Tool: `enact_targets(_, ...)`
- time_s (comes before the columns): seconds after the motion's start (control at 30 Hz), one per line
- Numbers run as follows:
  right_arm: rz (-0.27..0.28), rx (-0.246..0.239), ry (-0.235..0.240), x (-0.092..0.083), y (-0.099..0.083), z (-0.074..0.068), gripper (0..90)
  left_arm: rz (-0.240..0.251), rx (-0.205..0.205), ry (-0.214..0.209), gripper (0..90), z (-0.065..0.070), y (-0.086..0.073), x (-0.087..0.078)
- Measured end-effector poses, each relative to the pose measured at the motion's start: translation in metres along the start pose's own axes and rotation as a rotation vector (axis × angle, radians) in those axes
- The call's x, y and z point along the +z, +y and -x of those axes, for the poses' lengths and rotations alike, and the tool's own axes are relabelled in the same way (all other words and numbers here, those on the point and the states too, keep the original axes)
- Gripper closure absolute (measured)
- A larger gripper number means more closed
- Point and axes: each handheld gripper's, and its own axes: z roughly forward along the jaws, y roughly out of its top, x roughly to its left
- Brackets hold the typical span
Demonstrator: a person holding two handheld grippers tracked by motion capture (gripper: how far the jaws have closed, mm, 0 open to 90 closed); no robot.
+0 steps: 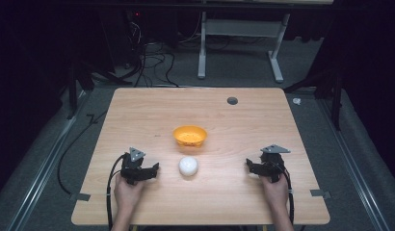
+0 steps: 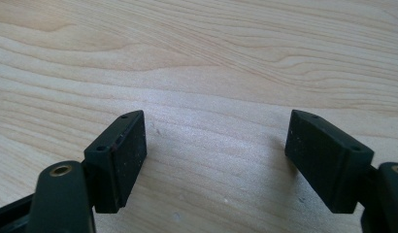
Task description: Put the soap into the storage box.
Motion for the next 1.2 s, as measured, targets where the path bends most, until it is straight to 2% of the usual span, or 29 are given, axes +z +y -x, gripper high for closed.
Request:
enact_targets(0.57, -0.002, -0.005, -0.001, 0.0, 0.0, 0.0, 23.7, -0.016, -0.011, -0.005, 18.1, -0.001, 0.001, -0.001)
enact_targets(0.6, -0.001, -0.007, -0.001, 0.0, 0.0, 0.0, 23.7, -0.012, -0.013, -0.02, 18.0, -0.002, 0.001, -0.002)
enact_targets(0.8, -0.002, -0.007, -0.001, 0.0, 0.0, 0.0, 23.7, 0.017, -0.004, -0.048, 17.3, 0.001, 0.003, -0.009)
enact_targets(0.87, -0.001, -0.008, -0.001, 0.0, 0.0, 0.0, 23.7, 0.021, -0.002, -0.073, 15.9, 0.003, 0.004, -0.013)
enact_targets(1.0, -0.001, -0.008, -0.001, 0.0, 0.0, 0.0, 23.7, 0.042, 0.021, -0.091, 15.1, 0.008, 0.007, -0.019)
enact_targets(1.03, -0.001, -0.007, -0.001, 0.0, 0.0, 0.0, 23.7, 0.045, 0.031, -0.11, 14.7, 0.011, 0.009, -0.022)
enact_targets(1.13, -0.001, -0.007, -0.001, 0.0, 0.0, 0.0, 23.7, 0.05, 0.042, -0.128, 14.3, 0.015, 0.011, -0.025)
enact_targets(1.2, -0.001, -0.007, -0.001, 0.0, 0.0, 0.0, 23.7, 0.057, 0.066, -0.153, 14.1, 0.021, 0.013, -0.029)
